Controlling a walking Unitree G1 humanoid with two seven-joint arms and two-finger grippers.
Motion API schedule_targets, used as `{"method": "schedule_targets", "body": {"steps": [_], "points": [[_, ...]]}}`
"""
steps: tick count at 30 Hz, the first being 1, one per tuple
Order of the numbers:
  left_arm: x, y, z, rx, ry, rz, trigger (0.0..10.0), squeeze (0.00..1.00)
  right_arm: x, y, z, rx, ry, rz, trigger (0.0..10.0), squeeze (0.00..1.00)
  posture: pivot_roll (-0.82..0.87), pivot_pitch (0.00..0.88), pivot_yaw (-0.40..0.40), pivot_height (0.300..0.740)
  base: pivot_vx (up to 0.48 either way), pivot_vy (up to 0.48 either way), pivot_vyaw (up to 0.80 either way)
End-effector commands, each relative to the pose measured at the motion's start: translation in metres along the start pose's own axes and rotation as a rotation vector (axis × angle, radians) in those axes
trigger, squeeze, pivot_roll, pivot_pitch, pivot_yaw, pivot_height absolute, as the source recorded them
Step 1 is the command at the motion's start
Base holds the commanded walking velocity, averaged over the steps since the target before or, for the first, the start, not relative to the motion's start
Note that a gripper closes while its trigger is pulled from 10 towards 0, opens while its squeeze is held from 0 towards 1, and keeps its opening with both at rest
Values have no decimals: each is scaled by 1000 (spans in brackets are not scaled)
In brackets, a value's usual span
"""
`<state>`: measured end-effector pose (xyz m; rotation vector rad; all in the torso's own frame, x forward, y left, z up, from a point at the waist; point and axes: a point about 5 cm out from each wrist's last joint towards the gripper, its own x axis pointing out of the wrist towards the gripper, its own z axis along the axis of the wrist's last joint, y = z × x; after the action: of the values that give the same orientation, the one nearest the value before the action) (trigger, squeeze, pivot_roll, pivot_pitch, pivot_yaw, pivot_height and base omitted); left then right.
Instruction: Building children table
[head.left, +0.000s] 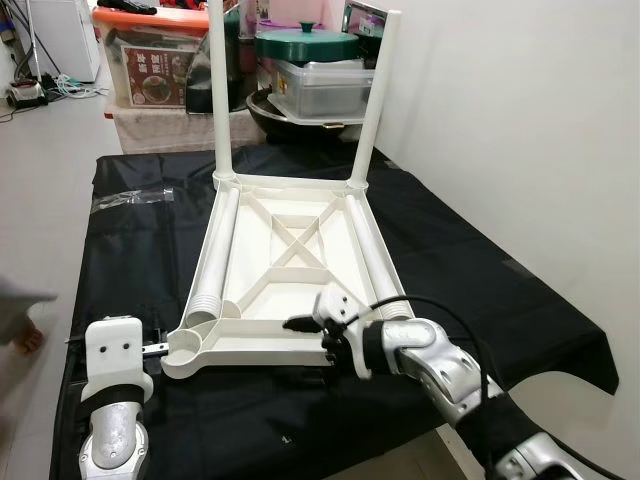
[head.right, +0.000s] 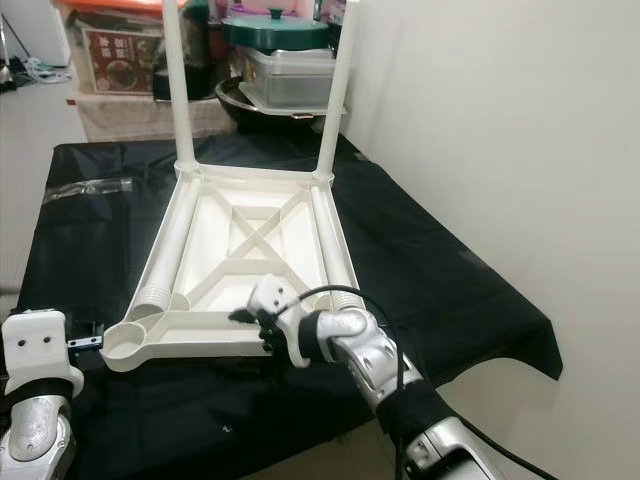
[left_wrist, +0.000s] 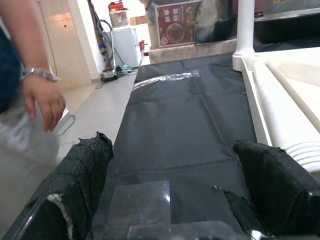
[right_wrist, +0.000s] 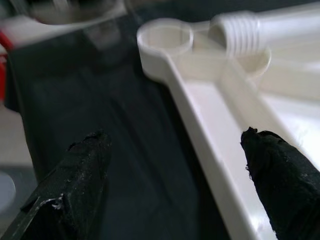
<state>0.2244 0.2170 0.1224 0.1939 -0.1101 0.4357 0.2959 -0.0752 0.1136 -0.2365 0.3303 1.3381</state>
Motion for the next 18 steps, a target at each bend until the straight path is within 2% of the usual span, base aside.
{"method": "schedule_targets", "body": {"steps": [1, 2, 6, 7, 8, 10, 11, 12, 14, 15, 16, 17, 18], "points": [[0, -5, -5, 12, 25, -11, 10000, 0, -3, -3, -8, -24, 48, -22, 10000, 0, 78, 0, -115, 740, 0, 0, 0], [0, -6, -5, 11, 26, -13, 10000, 0, -4, -6, -17, -30, 107, -38, 4902, 0, 73, 0, -116, 740, 0, 0, 0], [0, -8, -6, 10, 30, -16, 10000, 0, -7, -9, -29, -22, 182, -48, 4824, 0, 72, 0, -118, 740, 0, 0, 0], [0, -8, -6, 10, 33, -15, 10000, 0, -9, -13, -39, -15, 244, -80, 3804, 0, 73, 0, -120, 740, 0, 0, 0], [-1, -8, -7, 10, 34, -14, 10000, 0, -9, -15, -42, -18, 273, -103, 3804, 0, 73, 0, -120, 740, 0, 0, 0], [-1, -9, -7, 9, 37, -14, 10000, 0, -11, -21, -49, 0, 308, -161, 1608, 0, 73, 0, -122, 740, 0, 0, 0], [-1, -9, -7, 9, 37, -14, 10000, 0, -11, -21, -49, 0, 308, -161, 1608, 0, 73, 0, -122, 740, 0, 0, 0], [-1, -9, -7, 9, 37, -13, 10000, 0, -11, -22, -50, 9, 313, -167, 392, 0, 73, 0, -122, 740, 0, 0, 0], [-1, -9, -7, 9, 37, -13, 10000, 0, -11, -22, -50, 9, 313, -167, 392, 0, 73, 0, -122, 740, 0, 0, 0], [-2, -9, -7, 9, 38, -14, 10000, 0, -15, -20, -49, -12, 297, -118, 0, 0, 73, 0, -120, 740, 0, 0, 0], [-2, -9, -7, 9, 38, -14, 10000, 0, -15, -20, -49, -12, 297, -118, 0, 0, 73, 0, -120, 740, 0, 0, 0], [-2, -9, -7, 8, 39, -14, 10000, 0, -23, -14, -50, -58, 296, -23, 0, 0, 73, 0, -120, 740, 0, 0, 0], [-2, -9, -7, 8, 39, -14, 10000, 0, -23, -14, -50, -58, 296, -23, 0, 0, 73, 0, -120, 740, 0, 0, 0]]}}
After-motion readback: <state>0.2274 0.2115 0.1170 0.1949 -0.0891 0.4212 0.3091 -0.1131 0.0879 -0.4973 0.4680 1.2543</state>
